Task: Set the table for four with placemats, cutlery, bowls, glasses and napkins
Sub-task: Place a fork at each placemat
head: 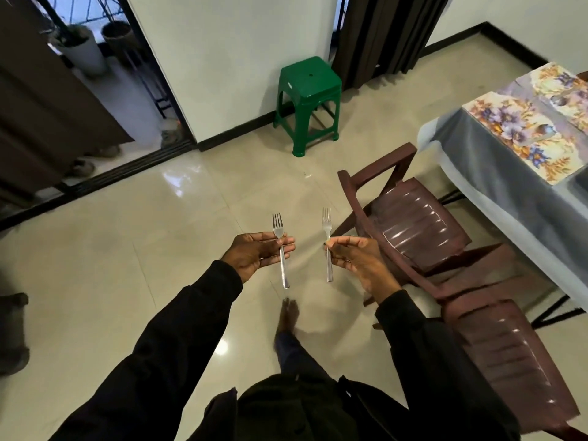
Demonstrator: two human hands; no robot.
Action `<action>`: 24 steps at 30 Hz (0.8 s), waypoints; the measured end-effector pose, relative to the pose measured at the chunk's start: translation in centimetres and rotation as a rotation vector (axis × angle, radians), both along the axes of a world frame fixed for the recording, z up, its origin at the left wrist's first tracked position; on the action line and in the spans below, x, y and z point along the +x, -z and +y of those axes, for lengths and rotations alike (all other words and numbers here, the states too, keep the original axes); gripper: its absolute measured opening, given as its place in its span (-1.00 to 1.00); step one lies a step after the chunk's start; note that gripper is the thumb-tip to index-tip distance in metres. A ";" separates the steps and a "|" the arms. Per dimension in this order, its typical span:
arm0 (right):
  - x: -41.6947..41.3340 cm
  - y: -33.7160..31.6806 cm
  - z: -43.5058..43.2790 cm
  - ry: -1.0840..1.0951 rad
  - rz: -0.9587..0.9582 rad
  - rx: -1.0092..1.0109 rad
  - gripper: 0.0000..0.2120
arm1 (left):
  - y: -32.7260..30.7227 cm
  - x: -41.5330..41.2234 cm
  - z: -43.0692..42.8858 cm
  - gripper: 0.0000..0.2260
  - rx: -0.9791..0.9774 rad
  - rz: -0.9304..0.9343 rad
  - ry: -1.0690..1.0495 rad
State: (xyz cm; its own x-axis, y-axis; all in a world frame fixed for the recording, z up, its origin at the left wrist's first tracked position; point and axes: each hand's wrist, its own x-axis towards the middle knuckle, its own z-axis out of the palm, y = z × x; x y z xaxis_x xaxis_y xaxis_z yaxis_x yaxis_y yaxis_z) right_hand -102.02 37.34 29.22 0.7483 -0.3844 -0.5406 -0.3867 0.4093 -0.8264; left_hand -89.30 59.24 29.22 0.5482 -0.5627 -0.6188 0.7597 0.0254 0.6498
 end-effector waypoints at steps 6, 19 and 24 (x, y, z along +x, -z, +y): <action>10.8 -0.2 -3.3 0.027 0.003 0.003 -0.95 | -0.5 11.0 -4.6 -0.69 0.014 0.007 0.050; 29.6 1.1 -14.0 0.230 0.010 -0.029 -0.80 | 0.6 34.8 -18.6 -0.69 0.008 0.042 0.281; 35.8 0.5 -17.5 0.380 0.058 -0.027 -0.80 | 0.0 43.1 -25.1 -0.68 0.019 0.033 0.433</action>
